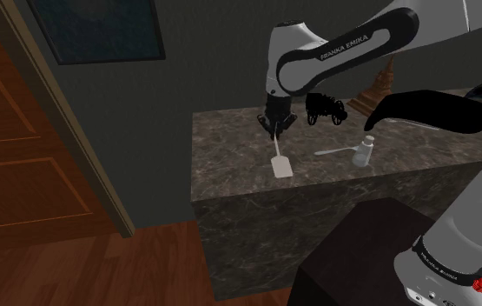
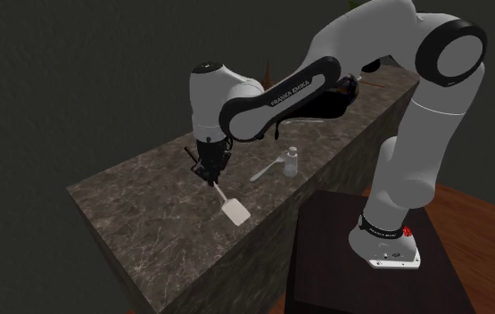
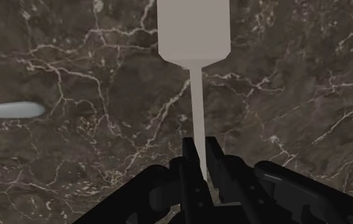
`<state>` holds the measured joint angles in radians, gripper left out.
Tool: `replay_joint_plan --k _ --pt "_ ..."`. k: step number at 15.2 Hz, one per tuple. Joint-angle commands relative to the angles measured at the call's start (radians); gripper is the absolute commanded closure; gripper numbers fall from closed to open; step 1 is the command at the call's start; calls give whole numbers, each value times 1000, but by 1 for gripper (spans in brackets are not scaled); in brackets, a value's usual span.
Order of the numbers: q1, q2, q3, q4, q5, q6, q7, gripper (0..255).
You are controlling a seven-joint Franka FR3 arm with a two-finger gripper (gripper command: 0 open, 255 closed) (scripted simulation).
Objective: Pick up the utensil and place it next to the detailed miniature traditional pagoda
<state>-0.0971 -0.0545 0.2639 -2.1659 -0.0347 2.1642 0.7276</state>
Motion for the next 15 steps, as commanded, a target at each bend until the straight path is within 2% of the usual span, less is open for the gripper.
replay_joint_plan --k 1,15 --pt "0 -8 0 20 3 -27 -3 255" --pt "-1 -57 -5 158 20 -213 -20 255"
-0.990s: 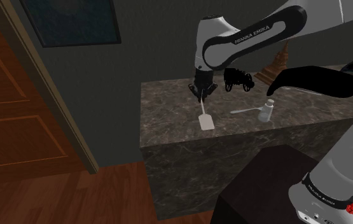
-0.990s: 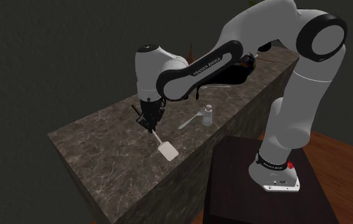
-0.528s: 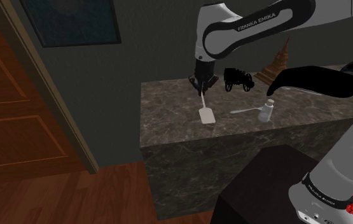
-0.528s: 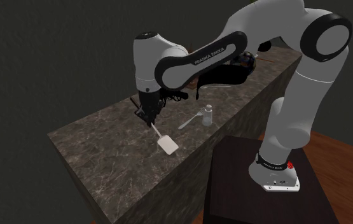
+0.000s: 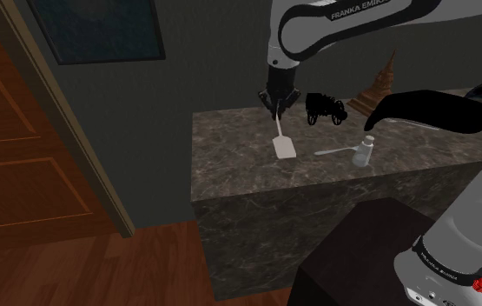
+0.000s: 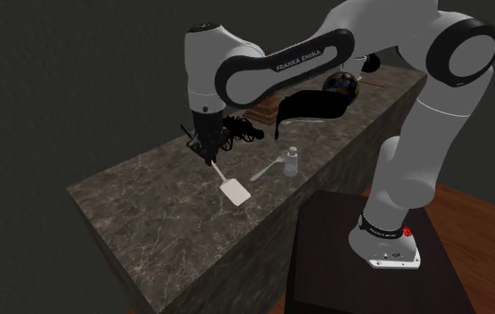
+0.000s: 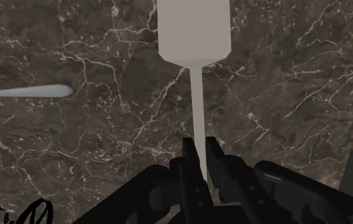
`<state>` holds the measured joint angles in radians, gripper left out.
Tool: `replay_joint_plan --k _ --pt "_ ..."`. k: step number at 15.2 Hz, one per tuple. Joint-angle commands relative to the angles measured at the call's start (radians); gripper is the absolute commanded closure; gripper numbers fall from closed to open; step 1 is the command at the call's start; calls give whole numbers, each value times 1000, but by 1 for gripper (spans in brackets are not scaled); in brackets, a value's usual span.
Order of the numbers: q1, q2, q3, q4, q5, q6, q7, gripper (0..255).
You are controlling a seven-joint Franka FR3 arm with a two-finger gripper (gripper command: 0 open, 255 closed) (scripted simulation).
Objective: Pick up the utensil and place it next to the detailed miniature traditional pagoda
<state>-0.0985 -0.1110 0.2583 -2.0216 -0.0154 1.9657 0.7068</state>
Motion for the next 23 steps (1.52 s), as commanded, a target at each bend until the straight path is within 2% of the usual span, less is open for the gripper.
replay_joint_plan --k 1,23 --pt "0 -2 0 25 1 -28 0 255" --pt "-2 15 -1 341 -2 -327 -7 255"
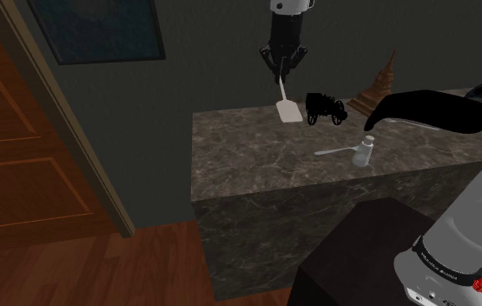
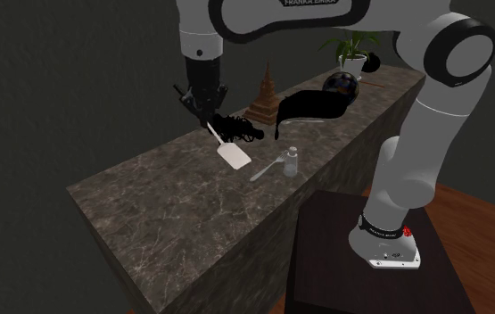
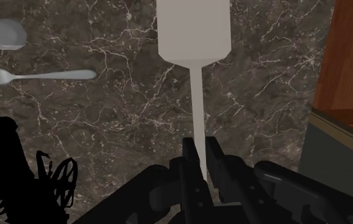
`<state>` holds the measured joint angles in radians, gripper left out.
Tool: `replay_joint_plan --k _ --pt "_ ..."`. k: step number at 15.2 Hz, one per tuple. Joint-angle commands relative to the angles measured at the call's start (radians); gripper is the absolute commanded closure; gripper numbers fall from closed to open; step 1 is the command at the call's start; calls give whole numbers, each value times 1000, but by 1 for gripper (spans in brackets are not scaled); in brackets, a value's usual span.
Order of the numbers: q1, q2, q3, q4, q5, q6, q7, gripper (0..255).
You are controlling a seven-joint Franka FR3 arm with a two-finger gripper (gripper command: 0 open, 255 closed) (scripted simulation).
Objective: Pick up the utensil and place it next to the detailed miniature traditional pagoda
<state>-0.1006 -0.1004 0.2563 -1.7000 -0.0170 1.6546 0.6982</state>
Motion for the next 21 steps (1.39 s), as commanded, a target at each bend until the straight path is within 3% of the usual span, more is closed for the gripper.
replay_joint_plan --k 1,16,21 --pt "1 7 1 37 -2 -30 2 255" --pt "8 96 12 342 -26 -251 11 255" --pt "-54 -17 -60 212 3 -226 -118 255"
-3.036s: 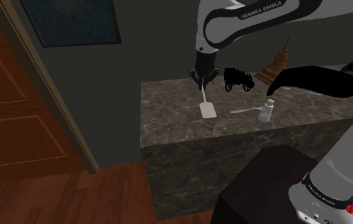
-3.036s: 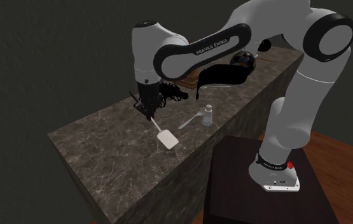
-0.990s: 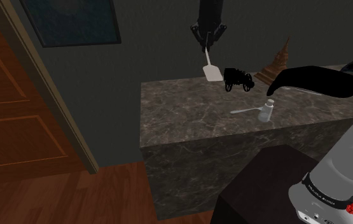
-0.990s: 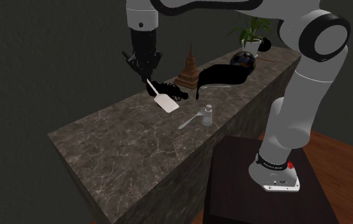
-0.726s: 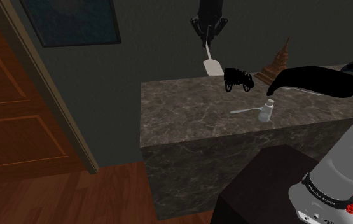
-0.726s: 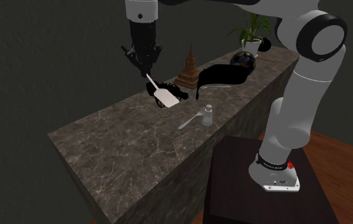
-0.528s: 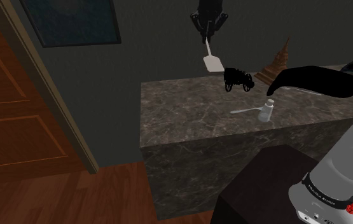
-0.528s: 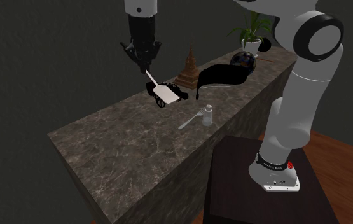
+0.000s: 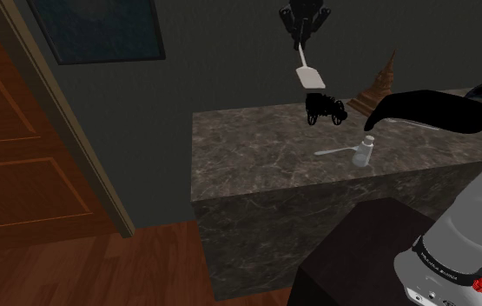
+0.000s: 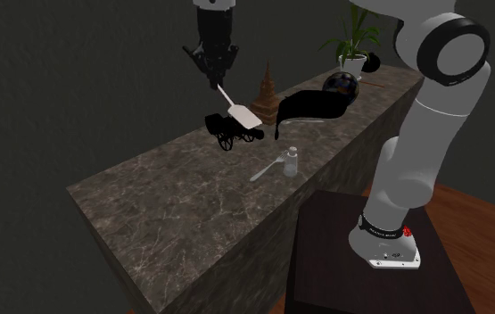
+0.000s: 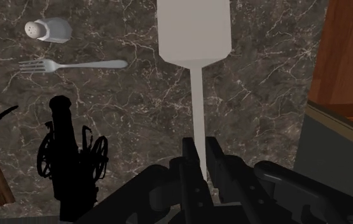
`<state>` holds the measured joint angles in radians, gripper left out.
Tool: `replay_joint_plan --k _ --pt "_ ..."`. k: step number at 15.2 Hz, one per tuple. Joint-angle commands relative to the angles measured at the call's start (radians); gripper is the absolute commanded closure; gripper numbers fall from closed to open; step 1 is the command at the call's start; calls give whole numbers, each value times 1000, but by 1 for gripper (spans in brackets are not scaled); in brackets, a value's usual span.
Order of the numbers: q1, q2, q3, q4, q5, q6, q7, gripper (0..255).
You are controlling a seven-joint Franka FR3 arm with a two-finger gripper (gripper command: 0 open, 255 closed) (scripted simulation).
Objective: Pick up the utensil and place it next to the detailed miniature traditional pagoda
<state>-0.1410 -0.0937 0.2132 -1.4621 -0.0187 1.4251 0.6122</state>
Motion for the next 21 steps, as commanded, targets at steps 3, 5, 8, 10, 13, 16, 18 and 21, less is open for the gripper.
replay_joint_plan --k 3,5,8,10,13,16,18,21 --pt "-44 -75 -64 -83 12 12 -108 255" --pt "-64 -103 -95 -114 13 16 -159 255" --pt "-92 -136 -143 -150 11 20 -235 255" --pt "-110 -153 -175 -168 7 22 -285 255" --pt "-136 -169 -224 -185 0 23 -361 255" --pt "-163 -176 -273 -191 -9 24 -437 255" --pt "-180 -175 -307 -190 -15 25 -487 255" --pt "-206 -165 -358 -178 -22 25 -564 255"
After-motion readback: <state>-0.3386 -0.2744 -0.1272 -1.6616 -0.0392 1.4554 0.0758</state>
